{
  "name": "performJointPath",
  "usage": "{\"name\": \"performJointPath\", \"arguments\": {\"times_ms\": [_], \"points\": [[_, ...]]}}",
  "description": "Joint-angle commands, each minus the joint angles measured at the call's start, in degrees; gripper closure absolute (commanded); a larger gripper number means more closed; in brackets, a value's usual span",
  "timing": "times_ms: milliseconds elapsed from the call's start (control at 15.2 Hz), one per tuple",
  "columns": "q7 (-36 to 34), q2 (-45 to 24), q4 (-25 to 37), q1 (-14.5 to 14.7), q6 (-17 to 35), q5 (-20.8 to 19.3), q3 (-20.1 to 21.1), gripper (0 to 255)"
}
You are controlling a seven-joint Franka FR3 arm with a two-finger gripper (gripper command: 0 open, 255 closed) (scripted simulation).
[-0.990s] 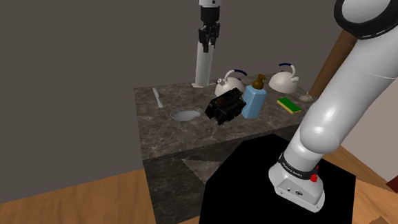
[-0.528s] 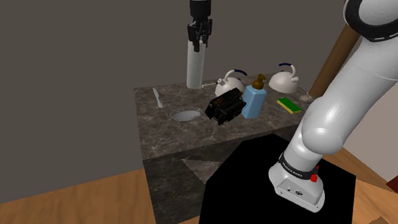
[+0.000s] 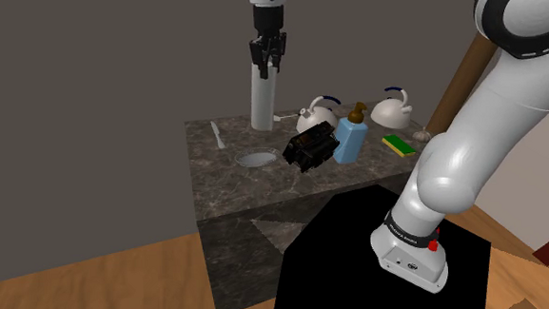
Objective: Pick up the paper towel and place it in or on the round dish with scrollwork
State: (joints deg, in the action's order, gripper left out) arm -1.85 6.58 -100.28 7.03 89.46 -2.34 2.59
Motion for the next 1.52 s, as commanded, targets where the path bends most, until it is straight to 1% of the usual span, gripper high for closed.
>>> {"name": "performJointPath", "arguments": {"times_ms": [0, 726, 1452], "points": [[-0.1, 0.6, -2.3, 0.0, 1.7, 0.0, 0.0, 255], [-0.4, 1.1, -11.3, 0.0, 10.3, 0.0, 0.0, 255], [-0.8, 0.0, -18.6, 0.0, 18.6, -0.1, 0.0, 255]]}}
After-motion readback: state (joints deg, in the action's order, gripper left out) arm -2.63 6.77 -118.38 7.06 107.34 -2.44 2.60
